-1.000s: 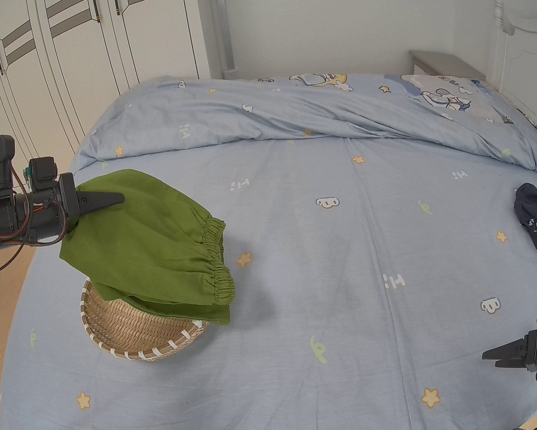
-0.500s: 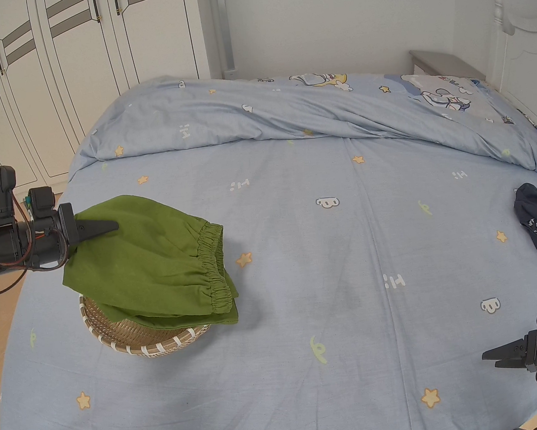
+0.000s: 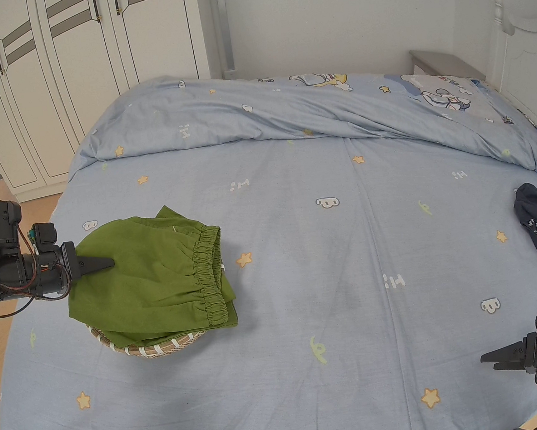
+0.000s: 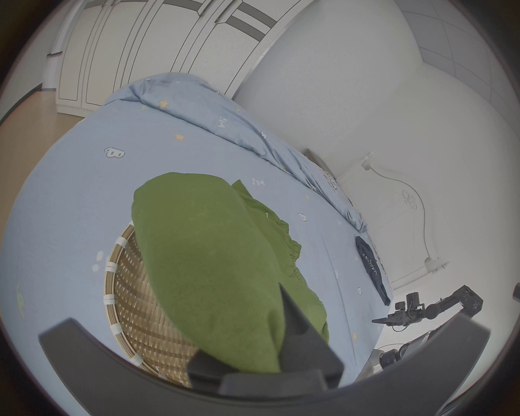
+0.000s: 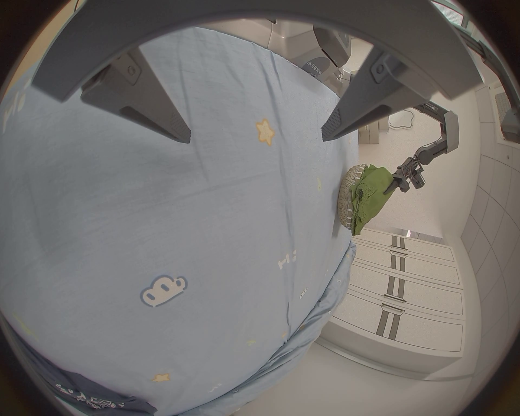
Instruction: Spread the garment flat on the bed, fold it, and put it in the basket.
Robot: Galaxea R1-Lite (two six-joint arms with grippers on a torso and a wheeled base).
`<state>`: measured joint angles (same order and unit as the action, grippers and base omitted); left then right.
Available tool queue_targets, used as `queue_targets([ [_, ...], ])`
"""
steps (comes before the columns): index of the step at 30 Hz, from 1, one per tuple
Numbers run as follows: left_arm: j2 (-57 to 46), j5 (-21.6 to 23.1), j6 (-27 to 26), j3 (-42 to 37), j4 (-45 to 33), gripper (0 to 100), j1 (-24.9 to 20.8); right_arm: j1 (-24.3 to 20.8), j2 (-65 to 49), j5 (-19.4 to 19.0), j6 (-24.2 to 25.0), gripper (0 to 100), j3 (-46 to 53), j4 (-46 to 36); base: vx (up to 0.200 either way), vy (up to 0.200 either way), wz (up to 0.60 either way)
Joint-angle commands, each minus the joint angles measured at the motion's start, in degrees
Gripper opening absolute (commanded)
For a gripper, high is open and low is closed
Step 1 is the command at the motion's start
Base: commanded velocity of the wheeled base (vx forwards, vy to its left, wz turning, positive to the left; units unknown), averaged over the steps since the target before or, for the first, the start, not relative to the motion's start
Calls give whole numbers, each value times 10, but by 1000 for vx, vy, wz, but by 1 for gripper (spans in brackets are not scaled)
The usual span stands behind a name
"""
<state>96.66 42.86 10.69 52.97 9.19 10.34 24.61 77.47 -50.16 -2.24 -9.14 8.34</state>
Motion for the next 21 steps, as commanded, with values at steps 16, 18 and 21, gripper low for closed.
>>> queue_targets([
  [16,-8,-3,0,45,-3,100,102,-3,0,0,0,100,1,0,0,0,0],
  [18,-12,-4,0,52,-3,100,115,-3,0,0,0,100,1,0,0,0,0],
  [21,-23,-5,1,61,-3,100,124,-3,-1,0,0,100,1,0,0,0,0],
])
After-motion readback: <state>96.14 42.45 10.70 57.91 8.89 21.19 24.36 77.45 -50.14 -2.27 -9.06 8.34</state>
